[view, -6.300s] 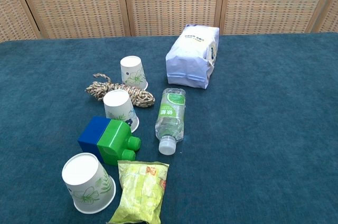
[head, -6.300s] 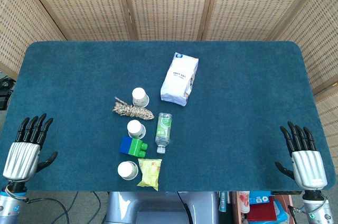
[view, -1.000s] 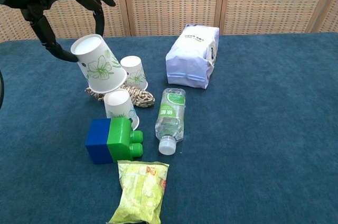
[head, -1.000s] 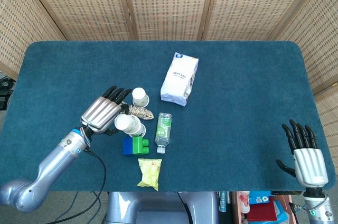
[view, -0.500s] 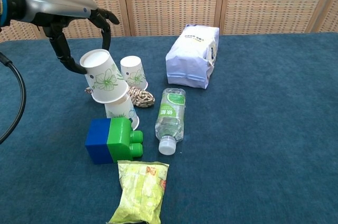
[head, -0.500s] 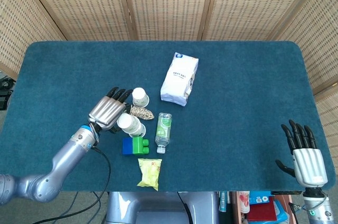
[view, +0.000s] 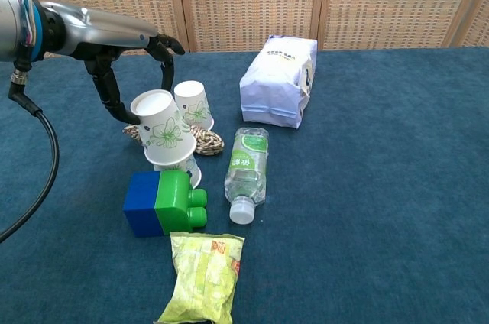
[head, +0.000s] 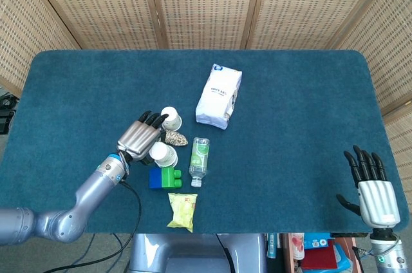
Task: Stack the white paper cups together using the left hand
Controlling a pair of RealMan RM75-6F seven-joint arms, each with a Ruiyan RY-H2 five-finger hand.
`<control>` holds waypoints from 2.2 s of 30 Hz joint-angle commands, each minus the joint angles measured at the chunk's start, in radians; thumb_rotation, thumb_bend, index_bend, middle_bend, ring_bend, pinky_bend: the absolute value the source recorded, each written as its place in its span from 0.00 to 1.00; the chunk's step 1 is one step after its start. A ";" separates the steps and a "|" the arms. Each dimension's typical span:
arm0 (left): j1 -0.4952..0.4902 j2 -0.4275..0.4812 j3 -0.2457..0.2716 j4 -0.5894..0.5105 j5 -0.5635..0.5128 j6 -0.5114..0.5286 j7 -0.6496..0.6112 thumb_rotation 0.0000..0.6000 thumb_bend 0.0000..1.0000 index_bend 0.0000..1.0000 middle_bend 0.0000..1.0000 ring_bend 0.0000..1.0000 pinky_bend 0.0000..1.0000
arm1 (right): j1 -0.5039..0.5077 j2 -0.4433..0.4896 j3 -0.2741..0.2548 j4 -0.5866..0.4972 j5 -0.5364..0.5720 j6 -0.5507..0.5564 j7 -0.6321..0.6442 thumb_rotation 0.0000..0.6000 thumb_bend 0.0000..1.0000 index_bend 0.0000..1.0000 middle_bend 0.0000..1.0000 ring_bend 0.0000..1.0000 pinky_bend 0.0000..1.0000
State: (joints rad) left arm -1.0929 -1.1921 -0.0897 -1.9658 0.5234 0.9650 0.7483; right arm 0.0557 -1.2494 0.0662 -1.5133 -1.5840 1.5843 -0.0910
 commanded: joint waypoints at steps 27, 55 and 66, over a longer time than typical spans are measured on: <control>0.059 -0.023 0.025 0.027 0.100 0.124 -0.074 1.00 0.24 0.11 0.00 0.00 0.00 | 0.001 -0.001 -0.003 0.000 0.002 -0.007 -0.006 1.00 0.05 0.00 0.00 0.00 0.00; -0.050 -0.219 -0.102 0.402 -0.069 0.037 0.015 1.00 0.24 0.27 0.00 0.00 0.00 | 0.017 -0.008 -0.001 0.019 0.049 -0.066 0.009 1.00 0.05 0.00 0.00 0.00 0.00; -0.140 -0.323 -0.116 0.544 -0.201 -0.017 0.115 1.00 0.24 0.27 0.00 0.00 0.00 | 0.019 -0.003 0.004 0.036 0.072 -0.084 0.050 1.00 0.05 0.00 0.00 0.00 0.00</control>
State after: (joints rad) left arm -1.2189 -1.5002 -0.2047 -1.4422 0.3449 0.9595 0.8457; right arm 0.0754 -1.2533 0.0700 -1.4775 -1.5130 1.4997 -0.0420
